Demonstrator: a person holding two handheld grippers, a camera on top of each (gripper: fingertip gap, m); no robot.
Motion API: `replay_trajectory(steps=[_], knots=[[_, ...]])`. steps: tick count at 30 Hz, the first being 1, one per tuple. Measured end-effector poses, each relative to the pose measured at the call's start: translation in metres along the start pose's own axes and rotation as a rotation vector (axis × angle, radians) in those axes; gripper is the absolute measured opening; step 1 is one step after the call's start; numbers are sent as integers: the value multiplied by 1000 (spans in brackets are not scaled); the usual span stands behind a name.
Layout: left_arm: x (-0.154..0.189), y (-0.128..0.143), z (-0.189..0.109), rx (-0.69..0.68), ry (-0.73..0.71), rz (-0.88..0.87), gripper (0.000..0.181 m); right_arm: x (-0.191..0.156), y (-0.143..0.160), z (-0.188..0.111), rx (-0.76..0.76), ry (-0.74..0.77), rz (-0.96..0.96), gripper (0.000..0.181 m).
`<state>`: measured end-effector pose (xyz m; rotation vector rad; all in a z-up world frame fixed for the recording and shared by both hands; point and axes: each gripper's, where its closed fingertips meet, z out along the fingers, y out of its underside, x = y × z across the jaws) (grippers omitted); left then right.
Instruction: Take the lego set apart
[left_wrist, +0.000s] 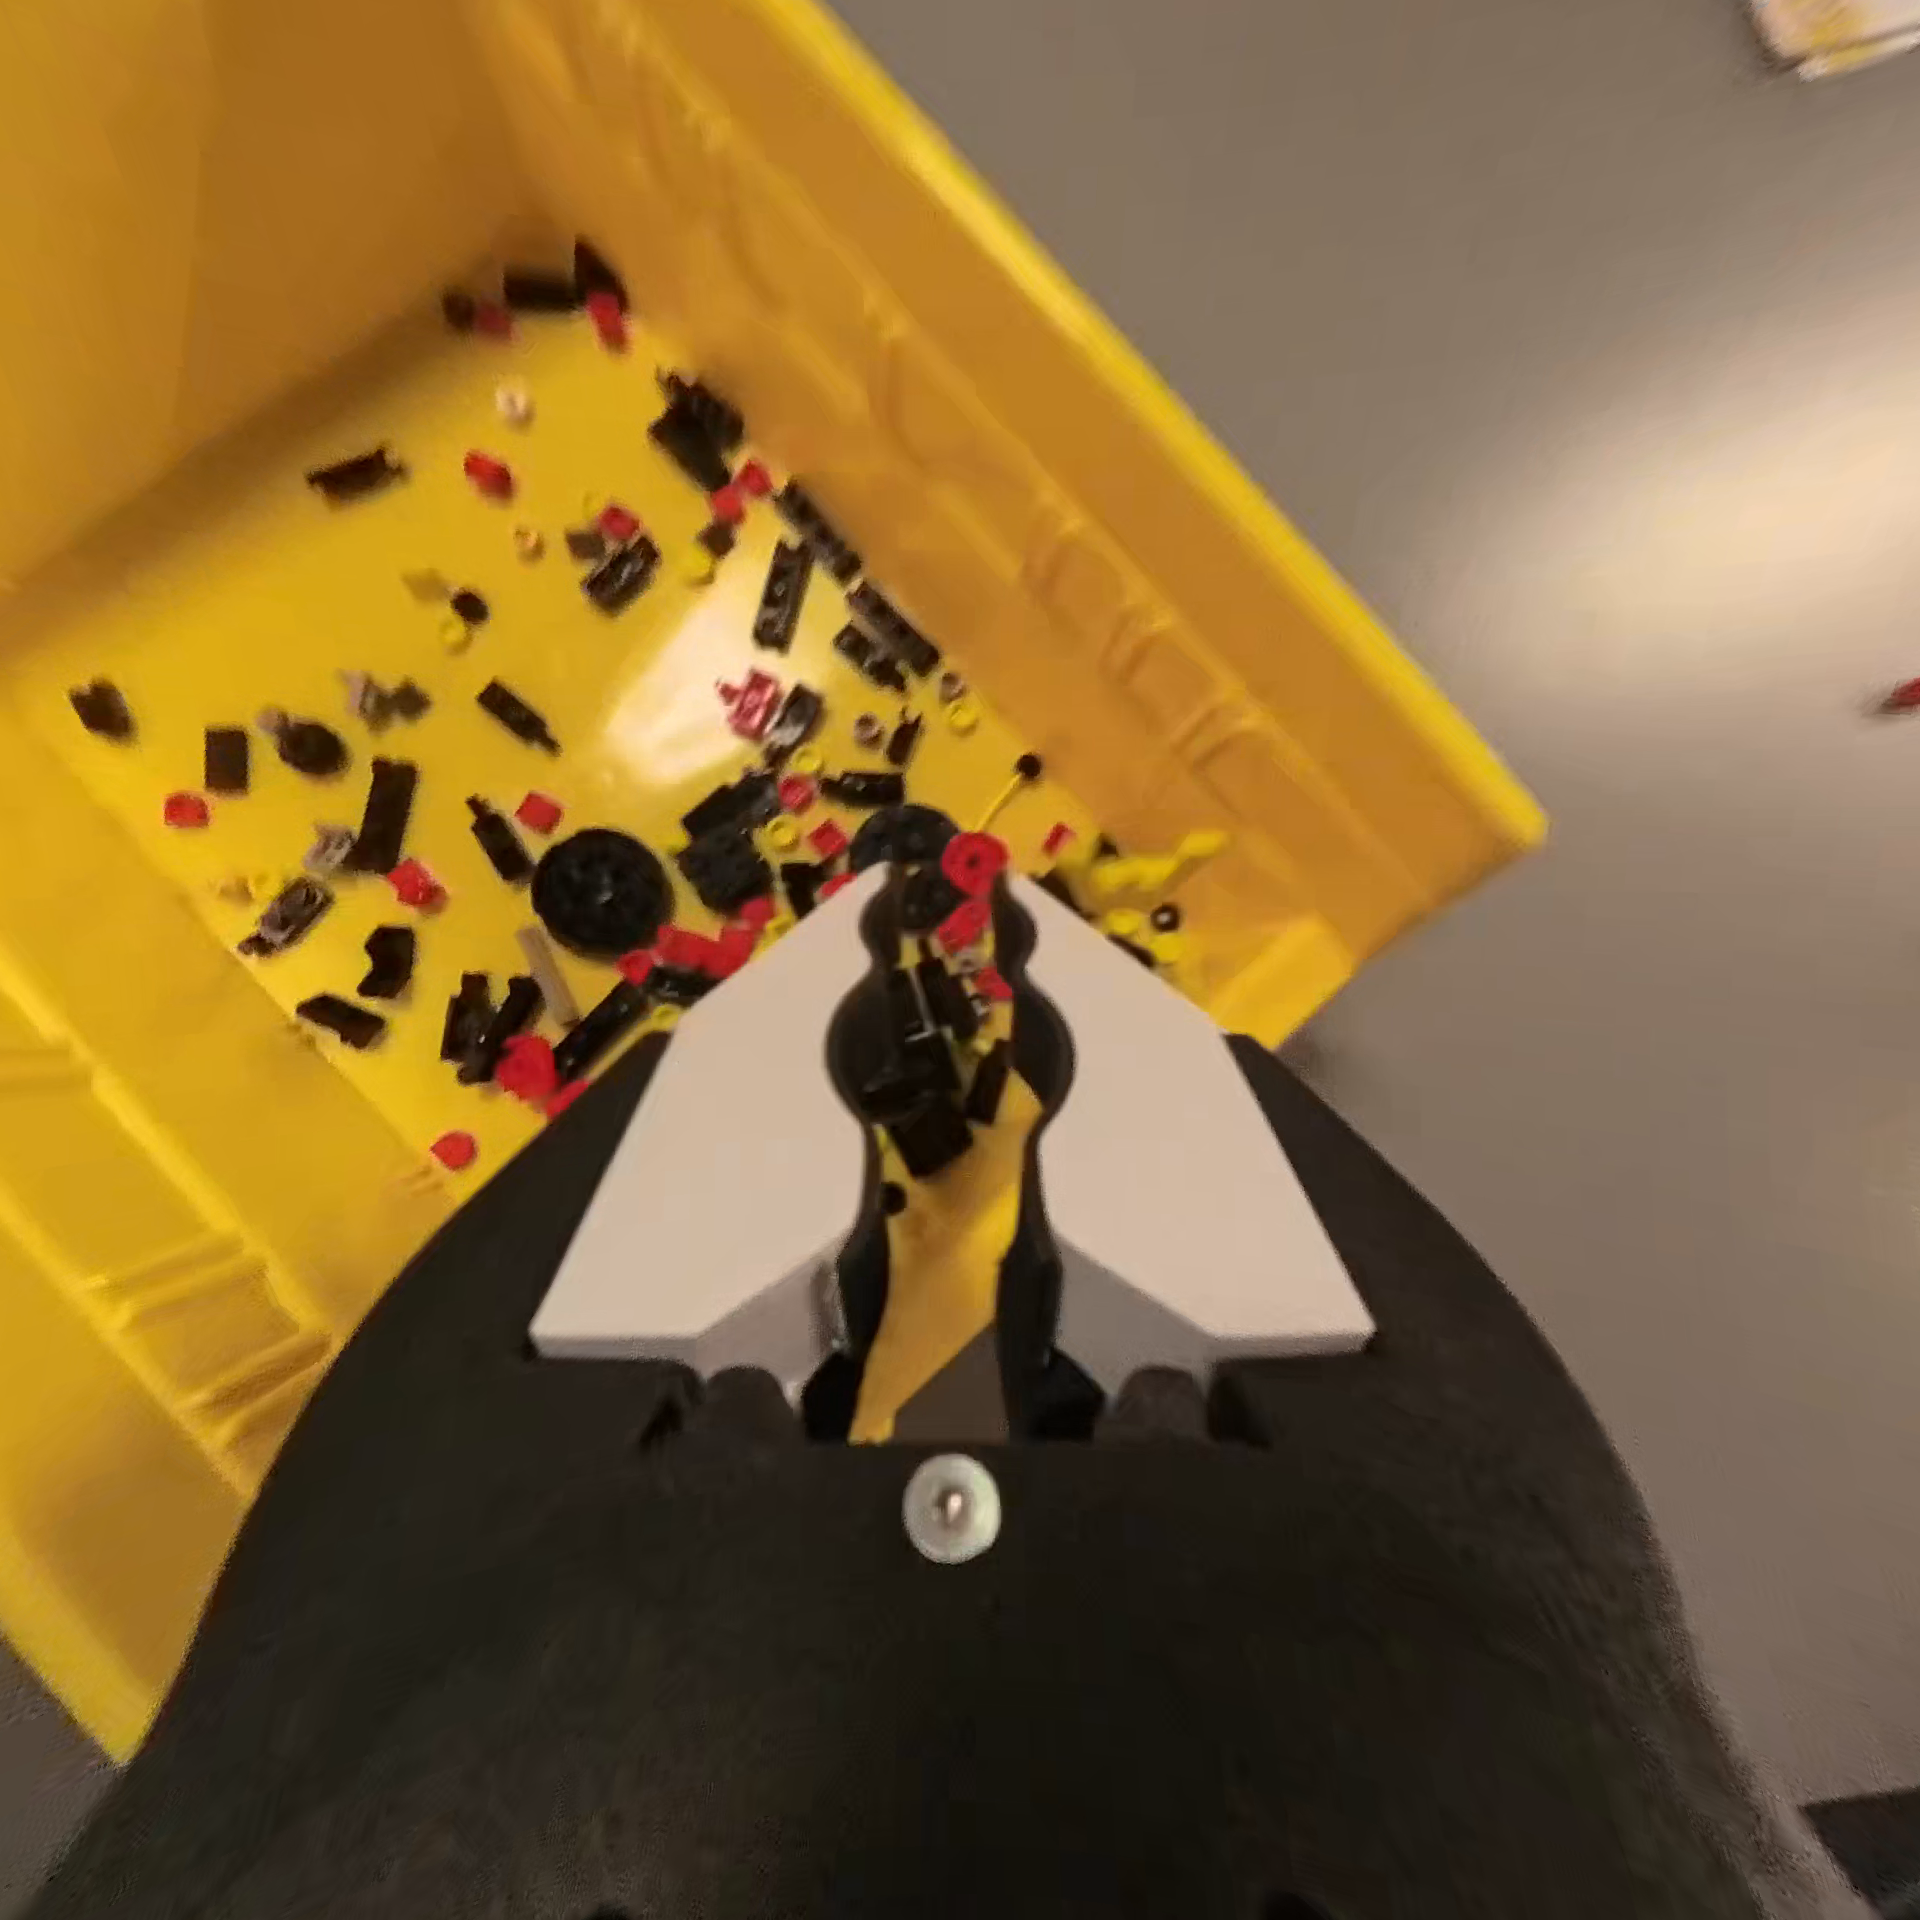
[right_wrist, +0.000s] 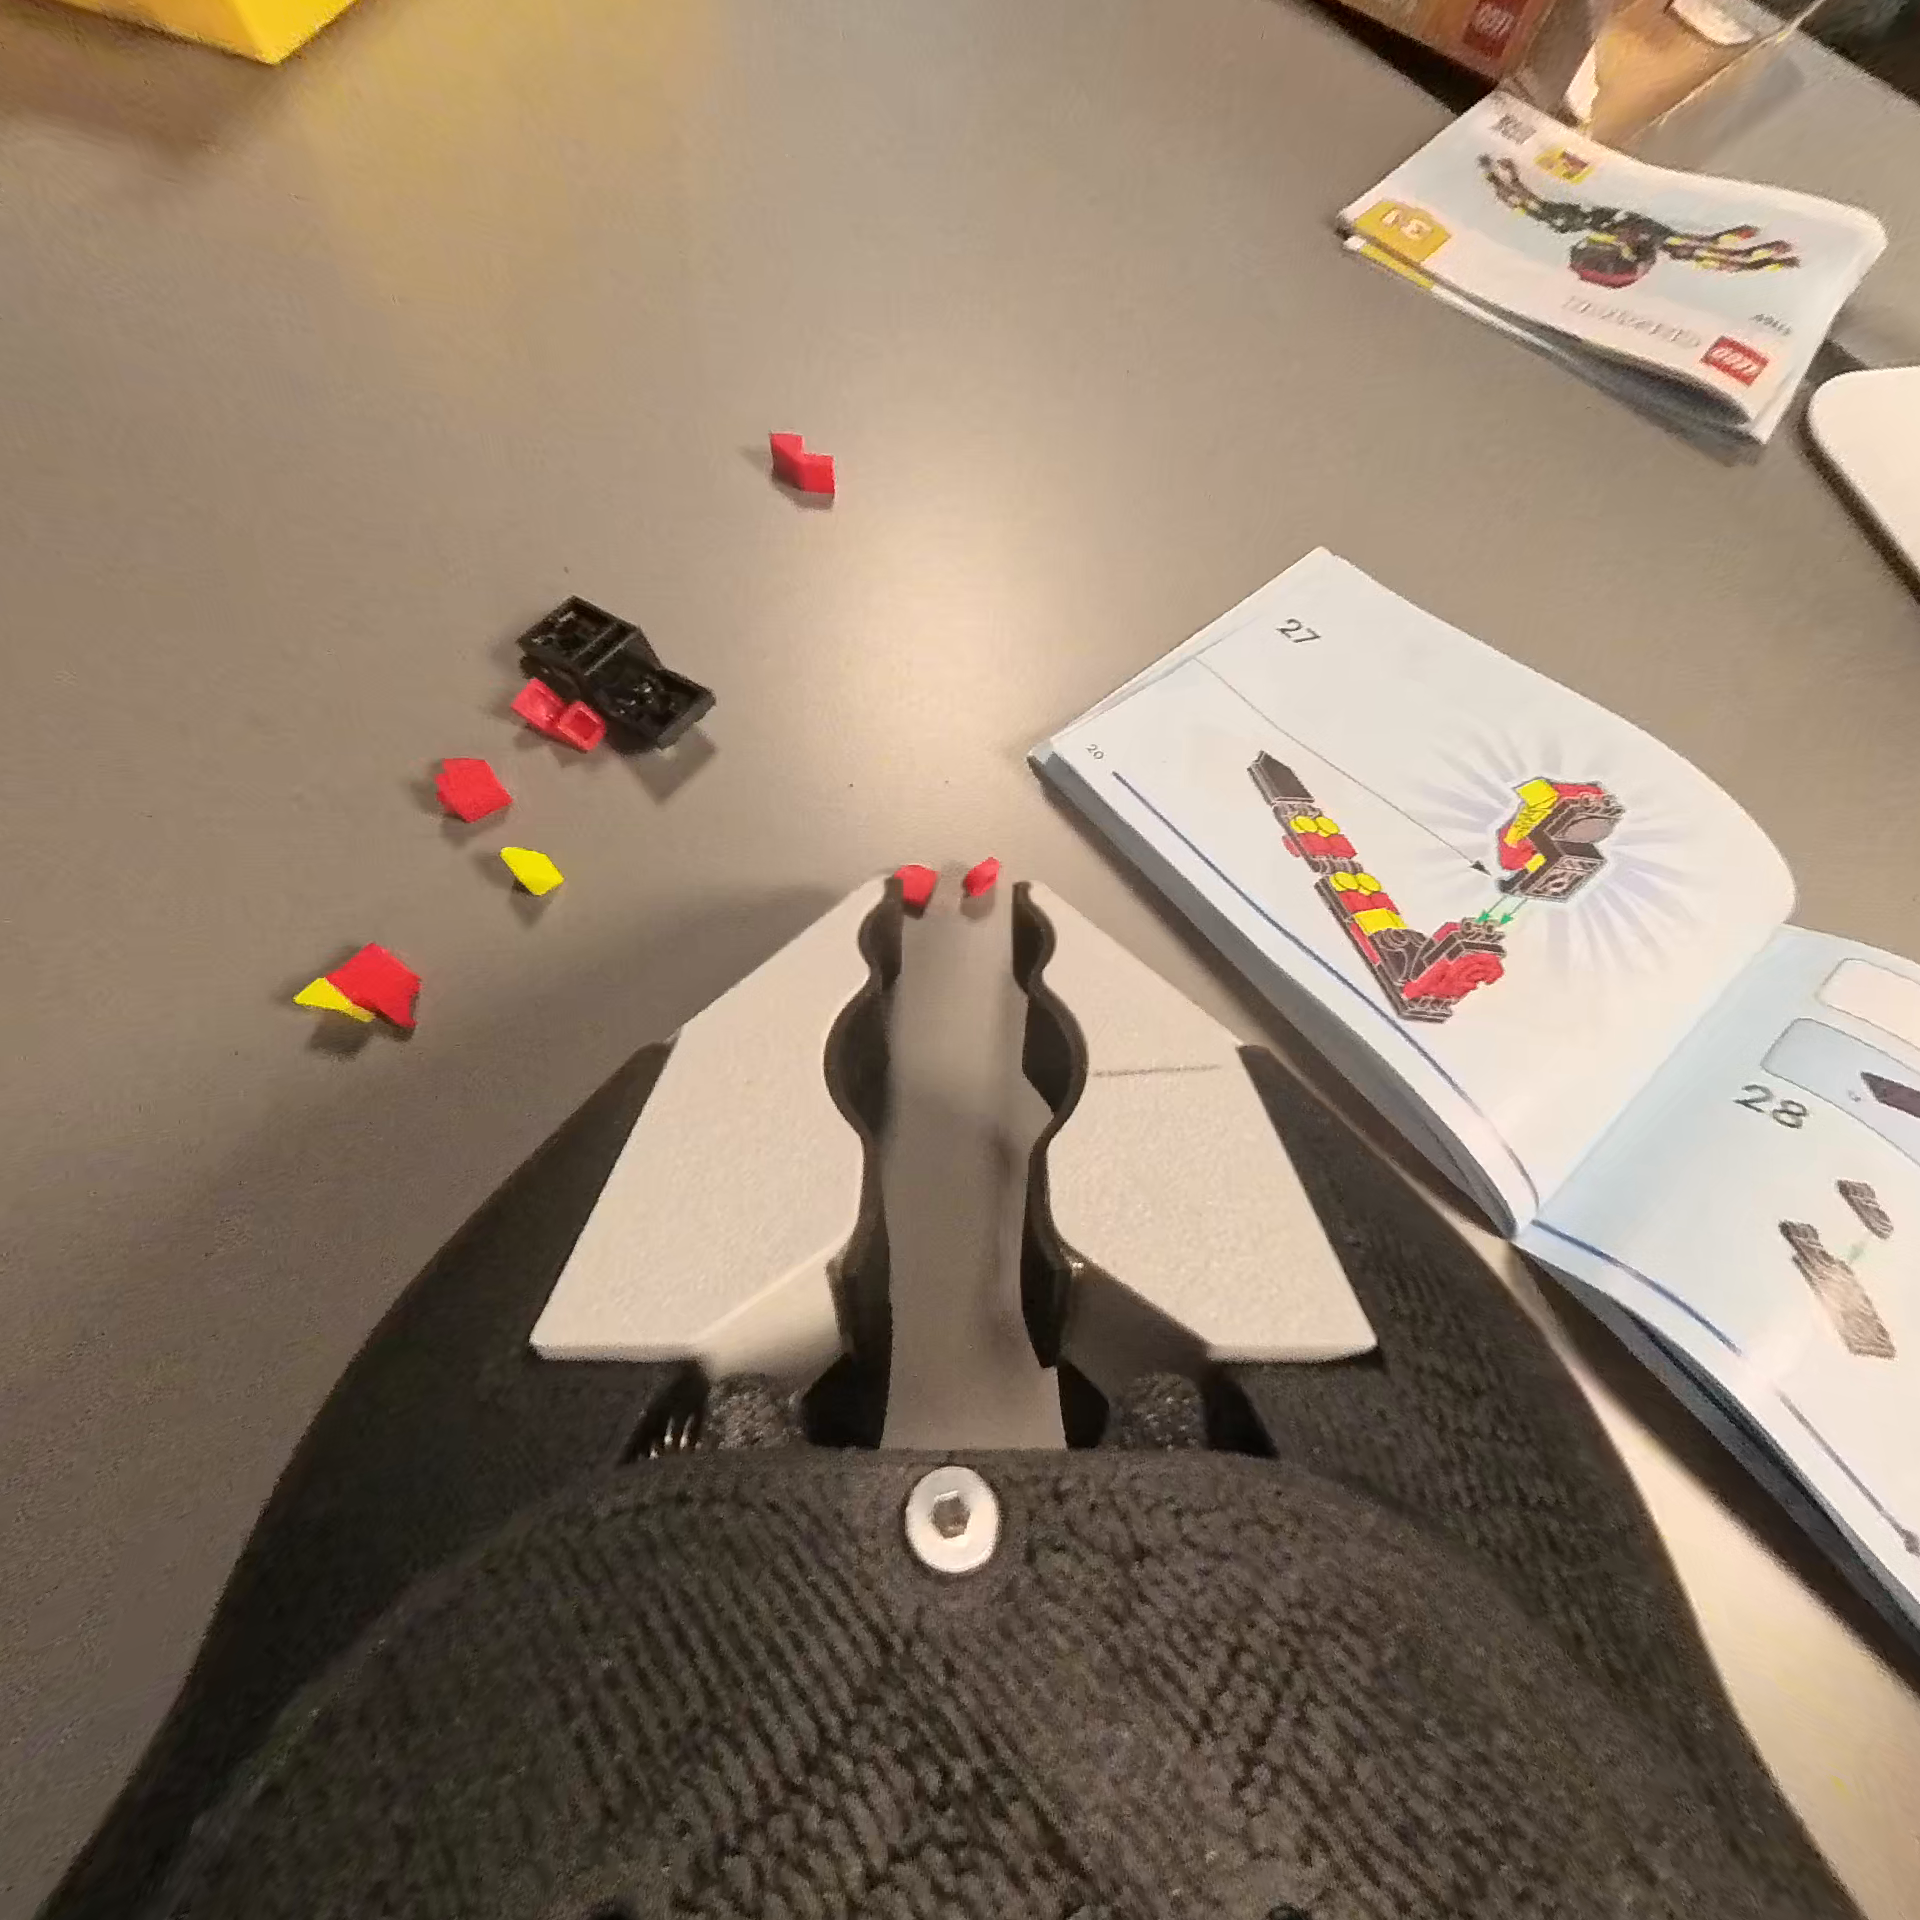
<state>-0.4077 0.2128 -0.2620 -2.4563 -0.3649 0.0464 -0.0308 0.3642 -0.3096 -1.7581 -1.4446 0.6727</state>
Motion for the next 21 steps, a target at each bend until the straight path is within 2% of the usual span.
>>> replay_trajectory(steps=[3,4,6,8,9,10,12,14,16,18,21], knots=[[-14,4,3,-33,-76,1,39,12,-7,-3,51,75,-31,19],[-16,-1,-2,-4,-107,12,49,19,-12,-6,84,127,-50,18],[-2,-26,-23,163,-128,53,52,35,-22,-13,158,248,-99,19],[58,-55,-50,416,31,127,46,35,-26,-16,191,254,-145,18],[103,-58,-58,489,165,192,42,29,-26,-15,191,210,-153,18],[148,-51,-57,491,293,278,39,26,-23,-14,179,171,-140,18],[220,-18,-31,344,463,444,38,18,-16,-12,140,71,-93,16],[260,7,7,229,508,598,37,13,-10,-11,108,-7,-38,16],[273,4,45,228,438,657,32,14,-11,-11,115,-33,1,14],[280,4,73,184,430,636,32,17,-11,-12,123,-53,49,14],[286,0,96,143,452,584,32,23,-14,-12,143,-85,131,13]])
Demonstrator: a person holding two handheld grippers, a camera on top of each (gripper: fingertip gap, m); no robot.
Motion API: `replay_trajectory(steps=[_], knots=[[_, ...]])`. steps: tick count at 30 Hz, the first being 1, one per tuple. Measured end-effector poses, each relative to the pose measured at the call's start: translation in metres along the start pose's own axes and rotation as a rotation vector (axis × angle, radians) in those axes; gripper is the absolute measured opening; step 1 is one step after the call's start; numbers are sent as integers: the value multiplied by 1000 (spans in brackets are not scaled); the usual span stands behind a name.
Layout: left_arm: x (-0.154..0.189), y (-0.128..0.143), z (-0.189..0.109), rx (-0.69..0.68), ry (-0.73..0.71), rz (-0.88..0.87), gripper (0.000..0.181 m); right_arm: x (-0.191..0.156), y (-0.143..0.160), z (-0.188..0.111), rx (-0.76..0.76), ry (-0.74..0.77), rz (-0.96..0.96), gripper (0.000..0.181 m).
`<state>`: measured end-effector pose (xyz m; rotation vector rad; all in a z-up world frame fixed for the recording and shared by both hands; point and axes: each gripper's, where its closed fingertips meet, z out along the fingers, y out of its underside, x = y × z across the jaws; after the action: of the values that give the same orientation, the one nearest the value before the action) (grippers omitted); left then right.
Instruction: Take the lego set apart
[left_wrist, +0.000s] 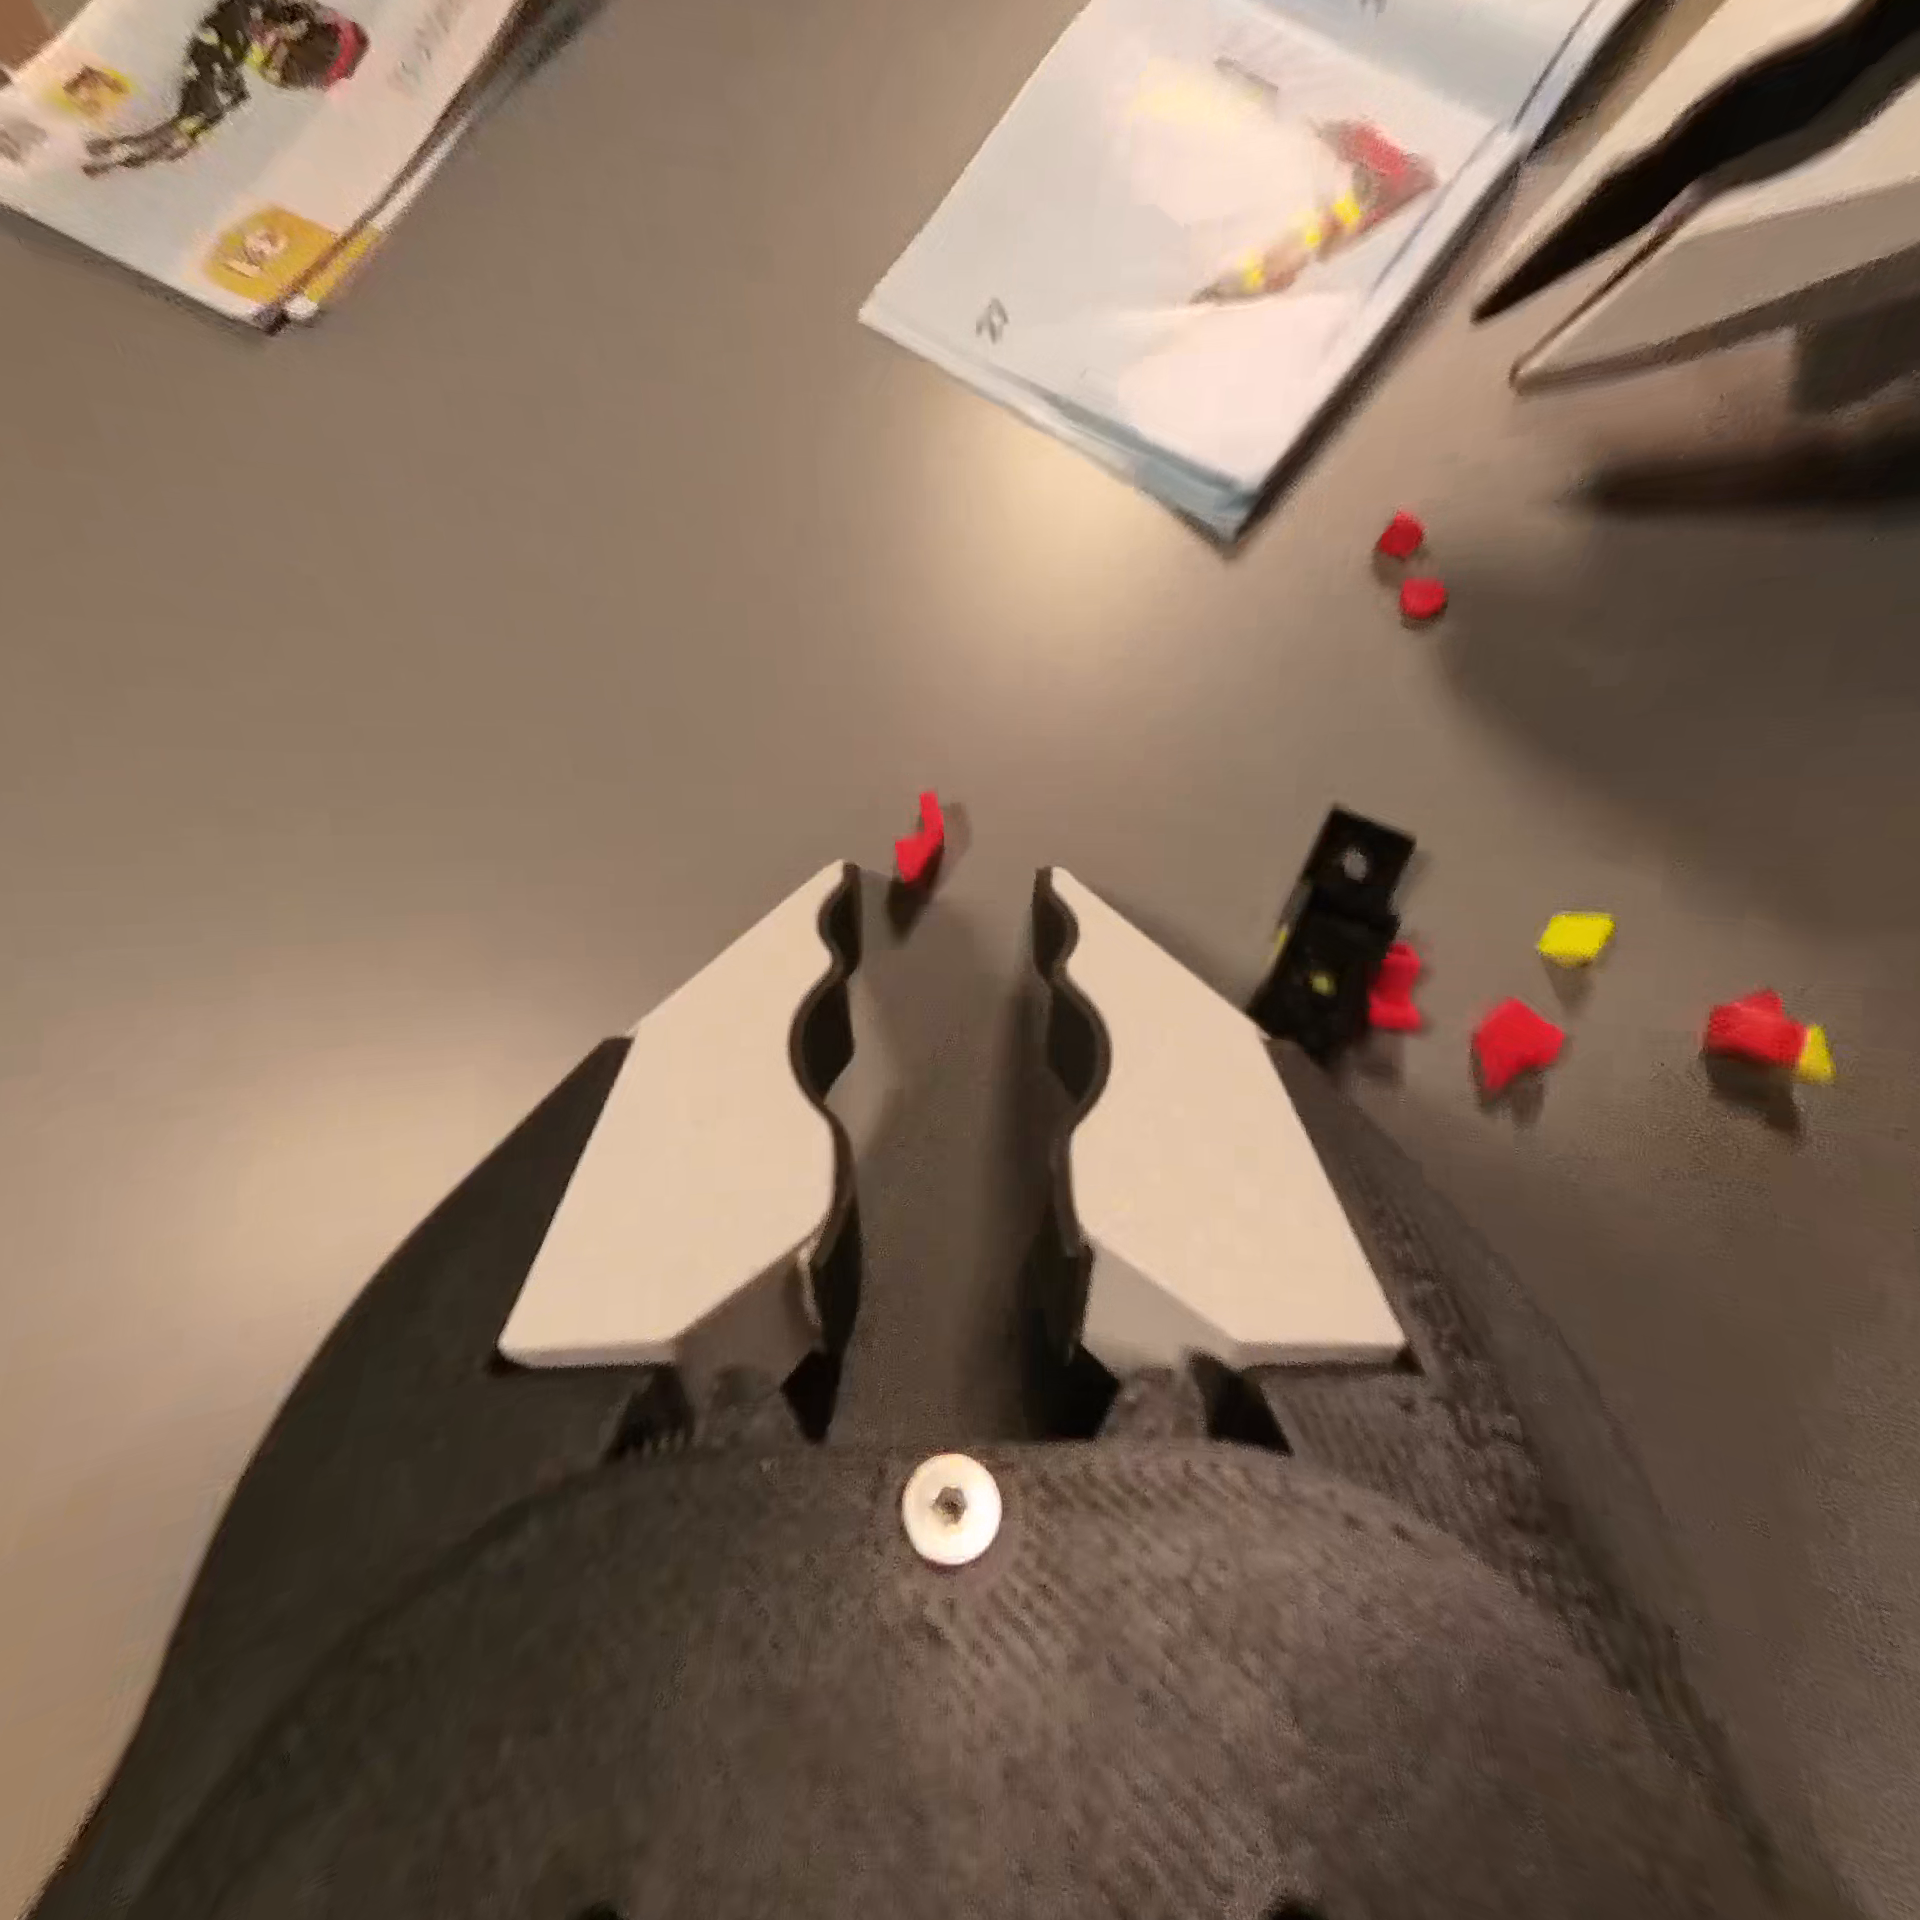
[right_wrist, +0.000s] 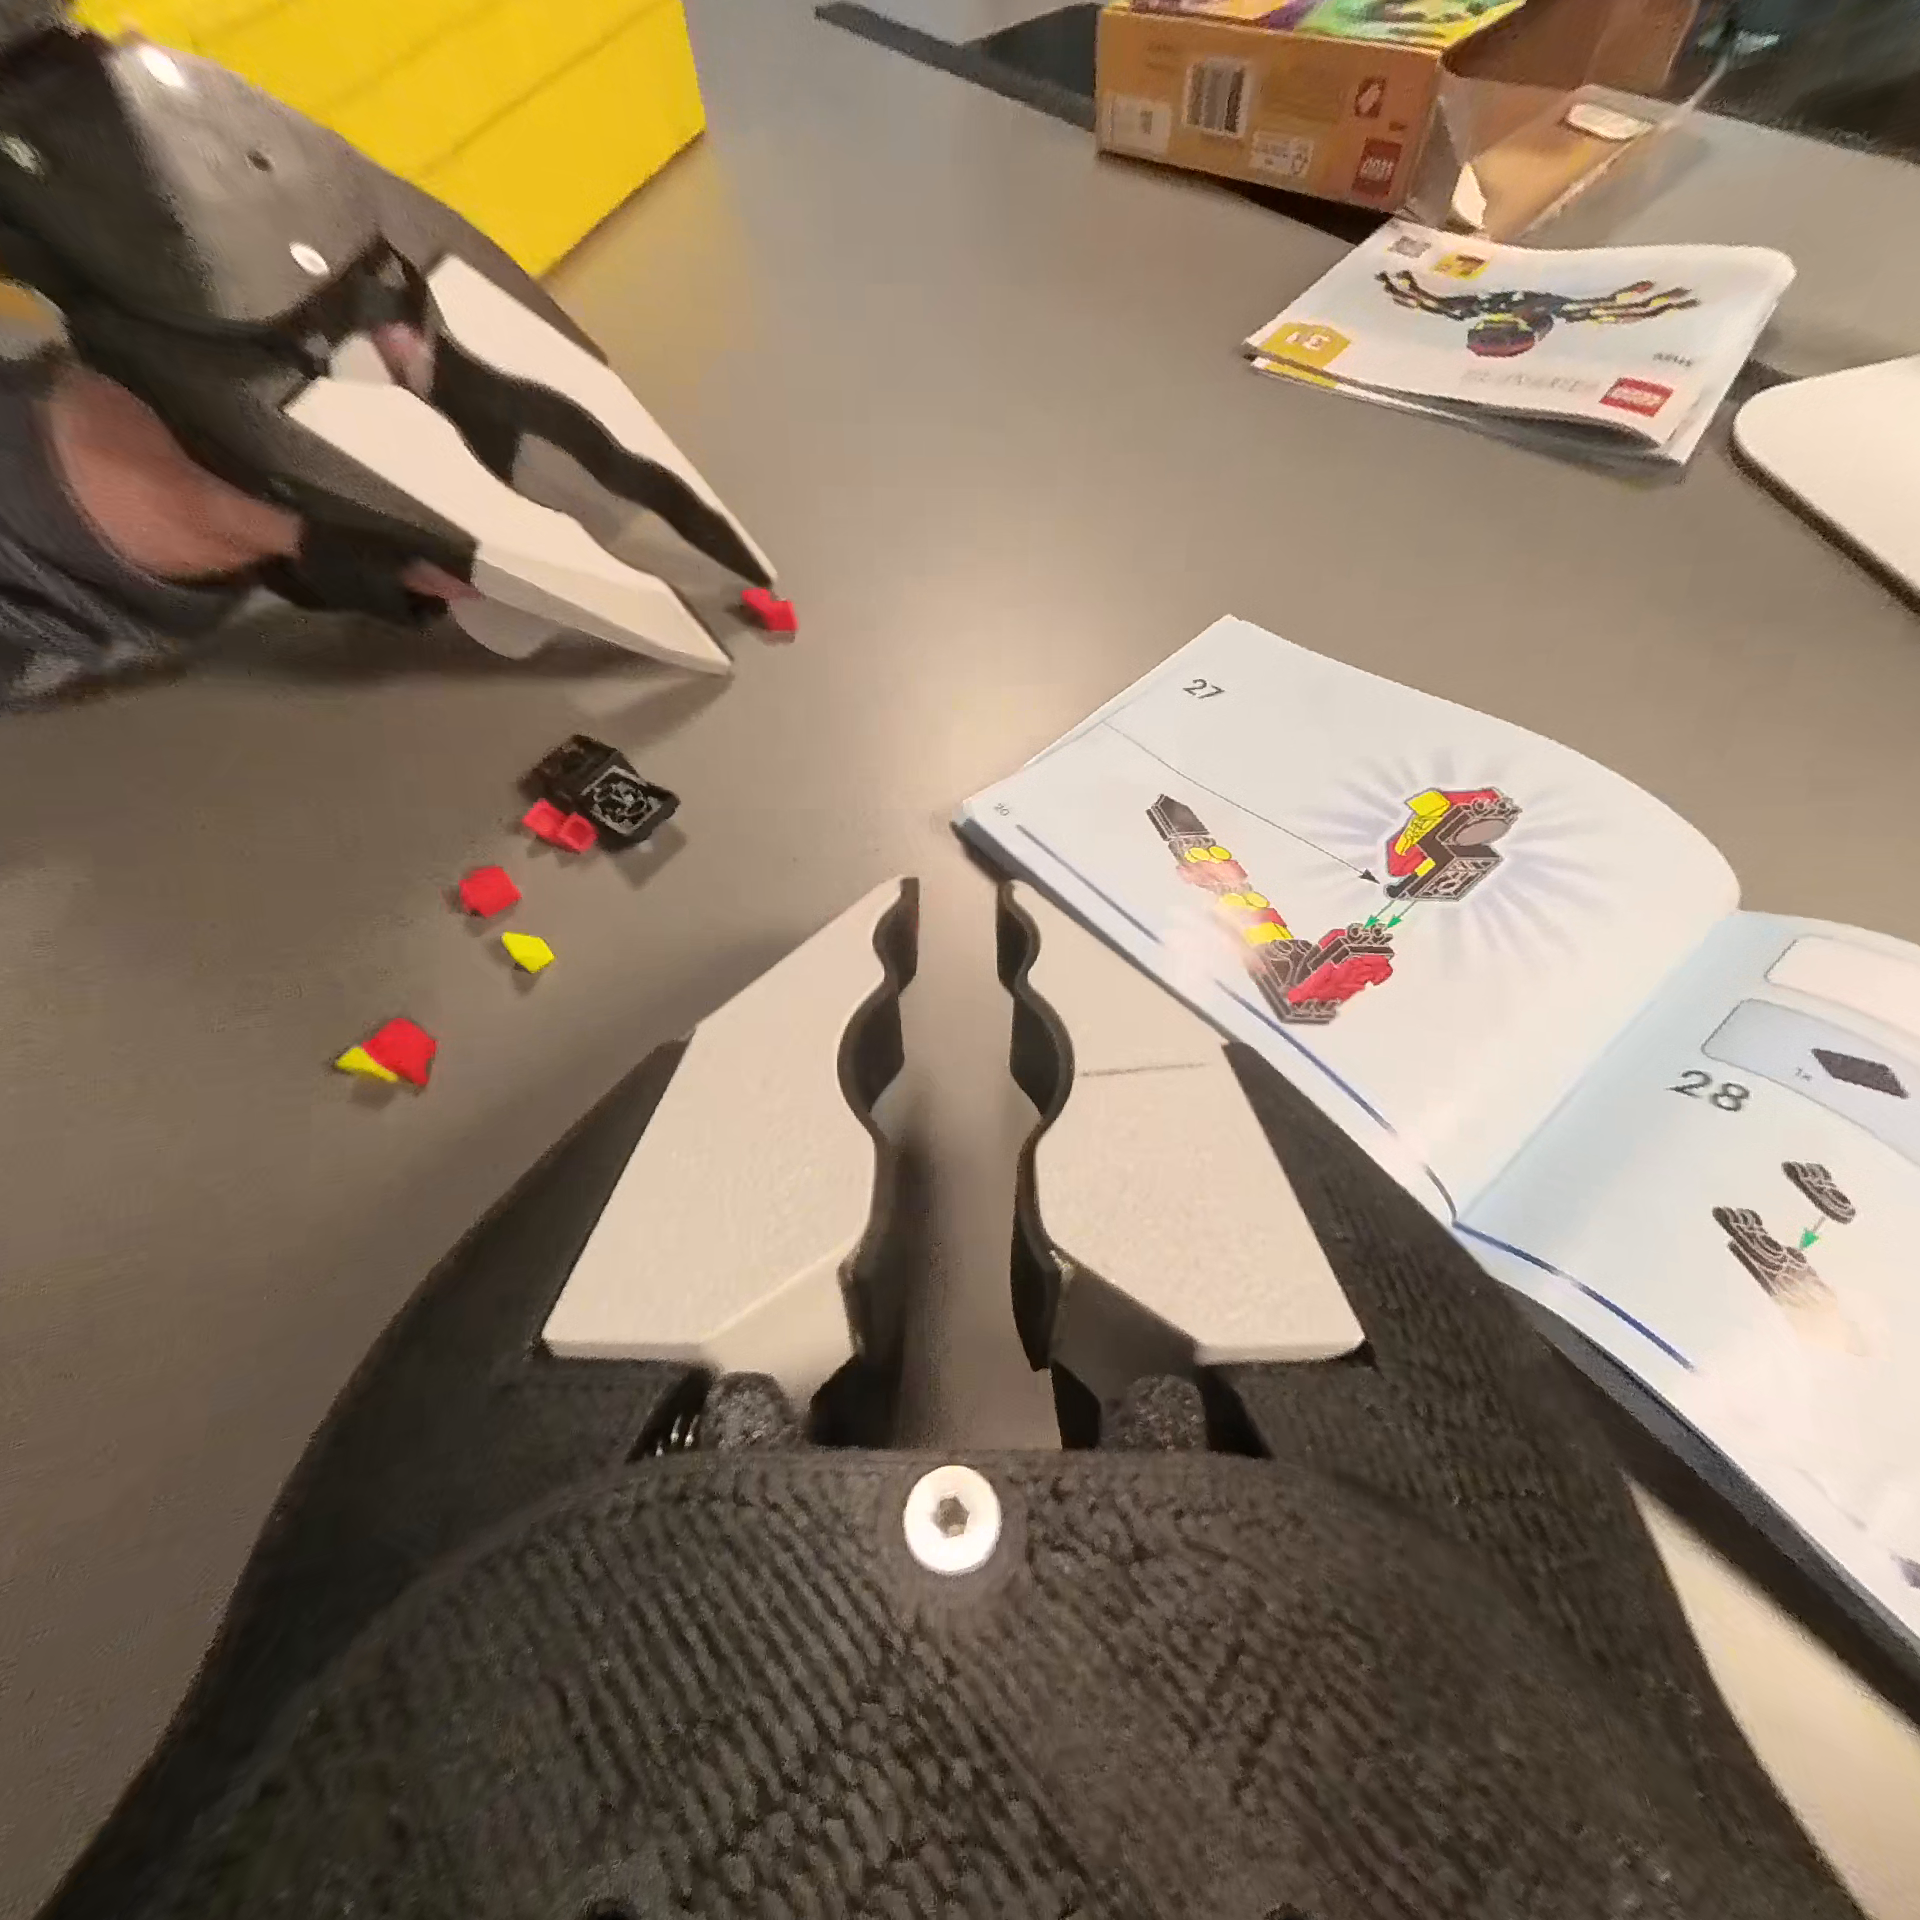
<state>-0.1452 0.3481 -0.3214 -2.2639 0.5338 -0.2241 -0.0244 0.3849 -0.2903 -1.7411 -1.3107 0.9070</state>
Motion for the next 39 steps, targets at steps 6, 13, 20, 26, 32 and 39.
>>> replay_trajectory(steps=[6,13,20,26,32,39], knots=[[-2,-6,6,-42,41,-11,7,1,0,2,-8,0,5,12],[-87,-32,-169,359,-544,-131,7,0,5,7,-51,32,-51,14],[-166,123,-226,-161,-642,-685,7,4,5,6,-48,35,-14,14],[-187,144,-234,-275,-804,-735,72,8,2,6,-28,42,-3,15],[-135,69,-229,-60,-661,-690,78,26,-14,-2,69,175,-80,18],[38,-83,-107,334,163,-209,28,70,-53,-42,332,714,-386,10]])
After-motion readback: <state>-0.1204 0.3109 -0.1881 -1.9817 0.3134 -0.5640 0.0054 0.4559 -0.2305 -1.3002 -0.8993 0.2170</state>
